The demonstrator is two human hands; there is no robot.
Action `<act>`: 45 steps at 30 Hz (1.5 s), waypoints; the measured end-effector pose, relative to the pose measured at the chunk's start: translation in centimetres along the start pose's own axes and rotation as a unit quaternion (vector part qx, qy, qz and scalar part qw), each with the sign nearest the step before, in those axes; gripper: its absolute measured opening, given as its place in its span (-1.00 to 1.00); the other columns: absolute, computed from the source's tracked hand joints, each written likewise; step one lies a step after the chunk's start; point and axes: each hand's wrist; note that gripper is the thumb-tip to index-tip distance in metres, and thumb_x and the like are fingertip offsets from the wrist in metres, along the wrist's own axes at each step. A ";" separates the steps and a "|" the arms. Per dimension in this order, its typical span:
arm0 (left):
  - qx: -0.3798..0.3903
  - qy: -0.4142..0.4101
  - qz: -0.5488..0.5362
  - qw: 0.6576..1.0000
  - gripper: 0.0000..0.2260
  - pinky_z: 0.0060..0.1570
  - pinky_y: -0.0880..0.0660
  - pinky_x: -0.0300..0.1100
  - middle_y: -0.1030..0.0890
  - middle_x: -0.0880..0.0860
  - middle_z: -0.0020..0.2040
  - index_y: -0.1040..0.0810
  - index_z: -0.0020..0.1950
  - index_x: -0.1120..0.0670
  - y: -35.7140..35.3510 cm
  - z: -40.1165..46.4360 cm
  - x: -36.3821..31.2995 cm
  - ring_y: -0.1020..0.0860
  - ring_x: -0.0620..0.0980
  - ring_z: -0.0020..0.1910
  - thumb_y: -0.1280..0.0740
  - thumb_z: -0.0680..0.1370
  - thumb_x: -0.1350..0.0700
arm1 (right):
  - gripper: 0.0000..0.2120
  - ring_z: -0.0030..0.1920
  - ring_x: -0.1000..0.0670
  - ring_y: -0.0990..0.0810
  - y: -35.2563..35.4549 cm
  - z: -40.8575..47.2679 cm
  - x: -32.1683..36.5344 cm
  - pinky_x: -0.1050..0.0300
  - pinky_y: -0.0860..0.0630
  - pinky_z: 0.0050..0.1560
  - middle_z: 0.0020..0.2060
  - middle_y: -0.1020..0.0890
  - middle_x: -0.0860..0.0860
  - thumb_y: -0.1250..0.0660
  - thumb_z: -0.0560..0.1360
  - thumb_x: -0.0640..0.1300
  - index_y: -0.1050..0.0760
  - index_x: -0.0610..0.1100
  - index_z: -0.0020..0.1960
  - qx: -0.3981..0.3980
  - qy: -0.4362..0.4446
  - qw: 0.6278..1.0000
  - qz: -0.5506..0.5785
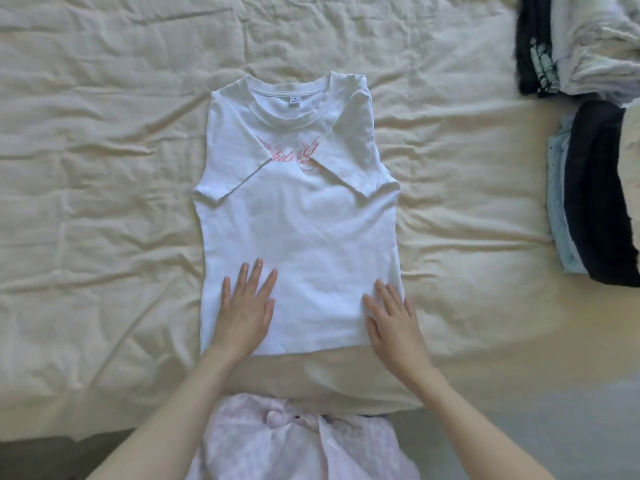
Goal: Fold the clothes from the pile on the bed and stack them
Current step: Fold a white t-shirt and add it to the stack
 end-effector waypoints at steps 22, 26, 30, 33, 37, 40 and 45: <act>-0.024 0.409 -0.677 0.612 -0.89 -0.35 -0.55 -0.22 -0.52 0.11 -0.02 -0.50 0.04 0.21 0.4 -11.0 6.1 -0.50 0.04 -0.08 -0.28 0.59 0.17 | -0.94 -0.24 -0.01 -0.53 2.9 -5.8 -2.4 0.19 -0.56 -0.26 -0.20 -0.54 -0.05 -0.28 0.55 -0.26 -0.45 -0.18 -0.10 -0.020 -0.471 0.597 0.649; 0.005 0.448 -0.632 0.632 -0.92 -0.40 -0.49 -0.24 -0.50 0.09 -0.18 -0.49 -0.11 0.15 0.1 -15.0 5.3 -0.45 -0.03 -0.26 -0.33 0.56 0.17 | -0.88 -0.30 -0.03 -0.46 3.3 -9.7 -2.5 0.27 -0.52 -0.56 -0.24 -0.48 -0.10 -0.30 0.54 -0.28 -0.42 -0.24 -0.17 -0.013 -0.541 0.565 0.623; 0.023 0.457 -0.683 0.570 -0.94 -0.27 -0.50 -0.14 -0.55 0.12 -0.17 -0.50 -0.11 0.20 0.8 -18.0 4.3 -0.51 0.00 -0.21 -0.30 0.56 0.23 | -0.84 -0.42 -0.02 -0.49 4.1 -12.2 -2.4 0.29 -0.46 -0.62 -0.30 -0.47 -0.10 -0.31 0.52 -0.29 -0.40 -0.22 -0.22 -0.005 -0.553 0.566 0.611; -0.026 0.446 -0.671 0.592 -0.88 -0.50 -0.51 -0.29 -0.52 0.10 -0.24 -0.48 -0.20 0.18 2.7 -16.9 4.2 -0.46 -0.02 -0.28 -0.33 0.54 0.25 | -0.87 -0.32 0.01 -0.46 5.7 -10.8 -1.9 0.31 -0.50 -0.55 -0.27 -0.50 -0.07 -0.33 0.52 -0.27 -0.43 -0.20 -0.20 -0.037 -0.515 0.570 0.638; -0.092 0.421 -0.685 0.587 -0.85 -0.58 -0.41 -0.40 -0.53 0.07 -0.39 -0.47 -0.24 0.15 6.9 -13.5 4.1 -0.51 -0.04 -0.43 -0.37 0.51 0.24 | -0.91 -0.28 0.03 -0.48 8.7 -6.8 -0.5 0.31 -0.52 -0.50 -0.22 -0.50 -0.07 -0.31 0.53 -0.27 -0.44 -0.19 -0.15 -0.090 -0.454 0.548 0.696; -0.118 0.380 -0.700 0.594 -0.87 -0.58 -0.41 -0.41 -0.54 -0.04 -0.56 -0.50 -0.23 0.14 10.3 -10.3 4.0 -0.51 -0.16 -0.58 -0.36 0.51 0.24 | -0.93 -0.23 0.01 -0.53 11.3 -3.4 0.7 0.27 -0.56 -0.44 -0.19 -0.52 -0.10 -0.30 0.52 -0.31 -0.44 -0.24 -0.13 -0.109 -0.404 0.510 0.751; -0.149 0.350 -0.752 0.538 -0.85 -0.55 -0.43 -0.38 -0.51 -0.02 -0.59 -0.46 -0.25 0.18 14.7 -3.5 4.5 -0.48 -0.17 -0.59 -0.33 0.52 0.30 | -0.95 -0.21 -0.01 -0.57 14.7 2.6 1.6 0.21 -0.60 -0.40 -0.19 -0.54 -0.11 -0.28 0.53 -0.34 -0.44 -0.26 -0.11 -0.124 -0.355 0.513 0.772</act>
Point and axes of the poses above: each hand's wrist, its own z-axis towards the middle knuckle, its own y-axis out of the back of the hand, x = y × z
